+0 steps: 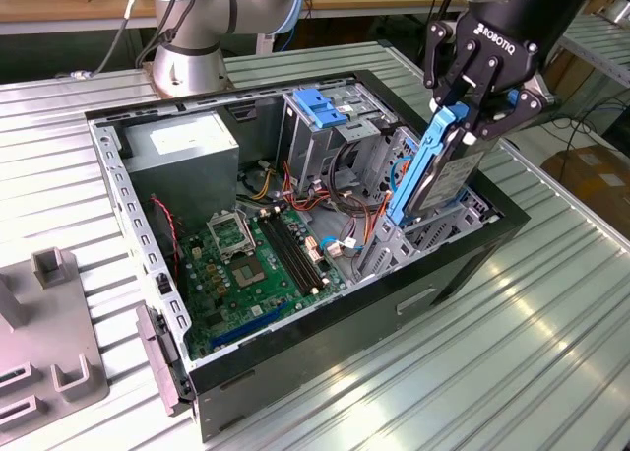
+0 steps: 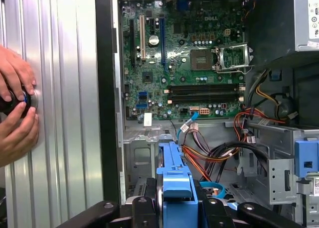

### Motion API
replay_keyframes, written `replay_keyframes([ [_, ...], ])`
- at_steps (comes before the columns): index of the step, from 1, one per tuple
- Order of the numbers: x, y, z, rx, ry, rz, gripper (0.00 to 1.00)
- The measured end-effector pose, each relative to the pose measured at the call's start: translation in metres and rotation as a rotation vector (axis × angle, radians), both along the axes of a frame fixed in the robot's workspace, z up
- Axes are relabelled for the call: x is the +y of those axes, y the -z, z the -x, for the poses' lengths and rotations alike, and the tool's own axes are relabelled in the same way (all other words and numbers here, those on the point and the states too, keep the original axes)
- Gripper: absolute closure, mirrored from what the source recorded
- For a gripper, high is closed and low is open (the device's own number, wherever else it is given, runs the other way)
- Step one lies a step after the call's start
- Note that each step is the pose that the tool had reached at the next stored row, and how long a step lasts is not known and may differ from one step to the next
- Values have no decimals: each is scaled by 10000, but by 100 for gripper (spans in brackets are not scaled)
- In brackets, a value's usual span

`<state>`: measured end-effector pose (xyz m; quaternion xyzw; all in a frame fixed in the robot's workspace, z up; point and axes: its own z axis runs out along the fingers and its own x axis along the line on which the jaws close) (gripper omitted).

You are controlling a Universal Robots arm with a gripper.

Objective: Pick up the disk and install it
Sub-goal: 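Insert the disk into the insertion slot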

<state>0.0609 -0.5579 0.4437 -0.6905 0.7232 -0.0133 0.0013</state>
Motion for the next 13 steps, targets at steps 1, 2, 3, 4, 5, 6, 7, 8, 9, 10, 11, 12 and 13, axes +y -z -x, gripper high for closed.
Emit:
replay_keyframes([
  [1, 0, 11, 0, 0, 0, -1, 63],
  [2, 0, 26, 0, 0, 0, 0, 63],
  [3, 0, 36, 0, 0, 0, 0, 63],
  [4, 0, 47, 0, 0, 0, 0, 63],
  [5, 0, 56, 0, 0, 0, 0, 63],
  [6, 0, 70, 0, 0, 0, 0, 63],
  [7, 0, 79, 0, 1, 0, 3, 63],
  [8, 0, 94, 0, 2, 0, 7, 63],
  [9, -1, 117, 0, -2, -1, -8, 63],
  [10, -1, 124, 0, -1, -1, -4, 63],
  [11, 0, 133, 0, 0, -1, 2, 63],
  [12, 0, 146, 0, 0, -1, 0, 63],
  [13, 0, 155, 0, 0, -1, 0, 63],
])
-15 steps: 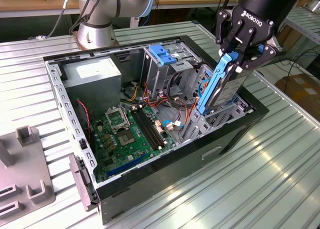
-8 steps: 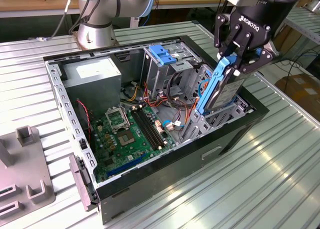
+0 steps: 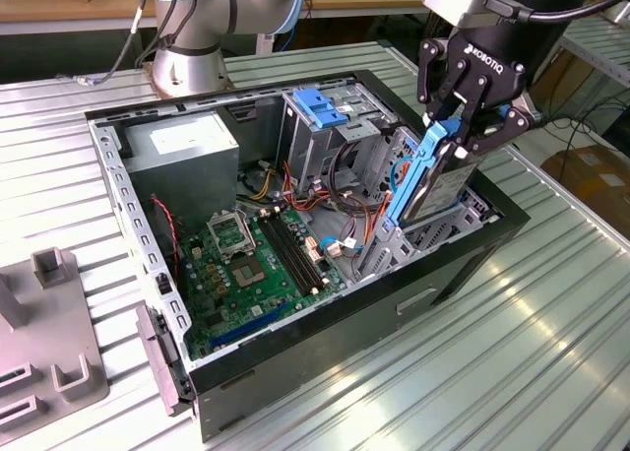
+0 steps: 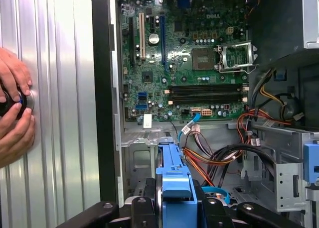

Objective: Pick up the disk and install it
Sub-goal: 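Insert the disk into the insertion slot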

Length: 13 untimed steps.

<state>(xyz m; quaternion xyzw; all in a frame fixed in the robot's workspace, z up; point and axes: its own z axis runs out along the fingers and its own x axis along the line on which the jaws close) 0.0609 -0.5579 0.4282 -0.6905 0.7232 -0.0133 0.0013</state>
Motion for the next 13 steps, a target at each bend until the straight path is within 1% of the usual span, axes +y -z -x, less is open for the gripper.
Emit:
replay_keyframes([
  [5, 0, 60, 0, 0, 0, 1, 63],
  [13, 0, 190, 0, 0, 0, 0, 63],
])
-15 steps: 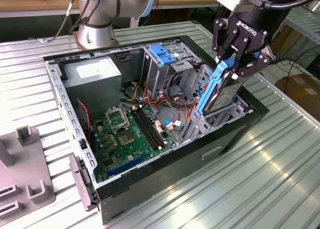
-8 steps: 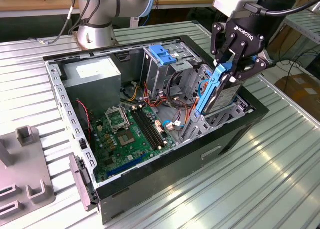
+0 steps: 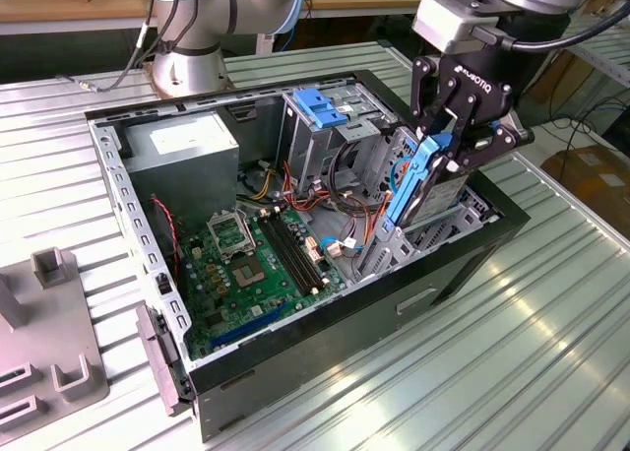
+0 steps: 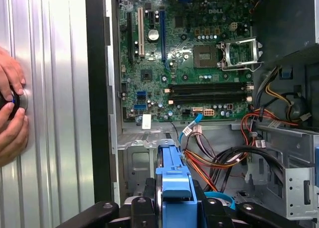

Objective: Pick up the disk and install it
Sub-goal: 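Insert the disk into the insertion slot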

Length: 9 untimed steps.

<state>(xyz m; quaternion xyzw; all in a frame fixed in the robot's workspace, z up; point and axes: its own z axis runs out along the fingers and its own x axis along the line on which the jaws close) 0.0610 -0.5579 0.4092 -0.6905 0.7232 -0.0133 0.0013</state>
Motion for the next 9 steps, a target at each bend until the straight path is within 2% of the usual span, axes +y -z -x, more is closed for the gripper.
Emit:
replay_keyframes([
  [9, 0, 155, 0, 0, 0, 2, 63],
])
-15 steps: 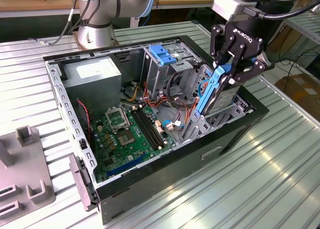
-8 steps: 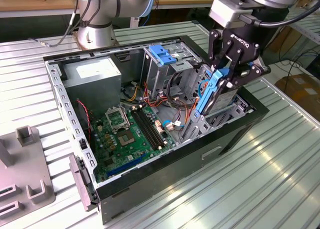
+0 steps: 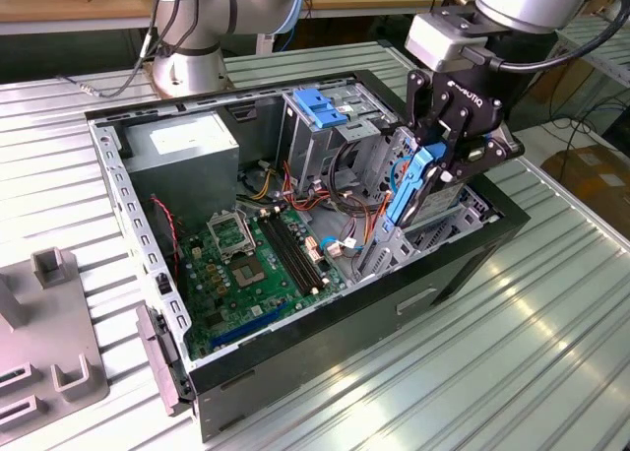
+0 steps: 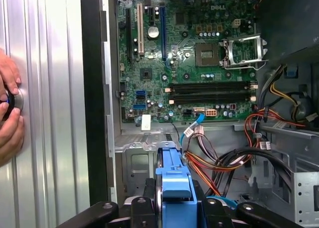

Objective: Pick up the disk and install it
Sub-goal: 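Insert the disk into the insertion slot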

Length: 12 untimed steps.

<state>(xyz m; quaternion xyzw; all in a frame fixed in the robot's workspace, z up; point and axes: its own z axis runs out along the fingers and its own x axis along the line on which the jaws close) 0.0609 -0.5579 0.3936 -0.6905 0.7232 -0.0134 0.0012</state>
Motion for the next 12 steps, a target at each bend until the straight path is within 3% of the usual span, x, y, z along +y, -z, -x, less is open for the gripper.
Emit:
replay_keyframes([
  [12, 0, 257, 0, 0, 0, -1, 63],
])
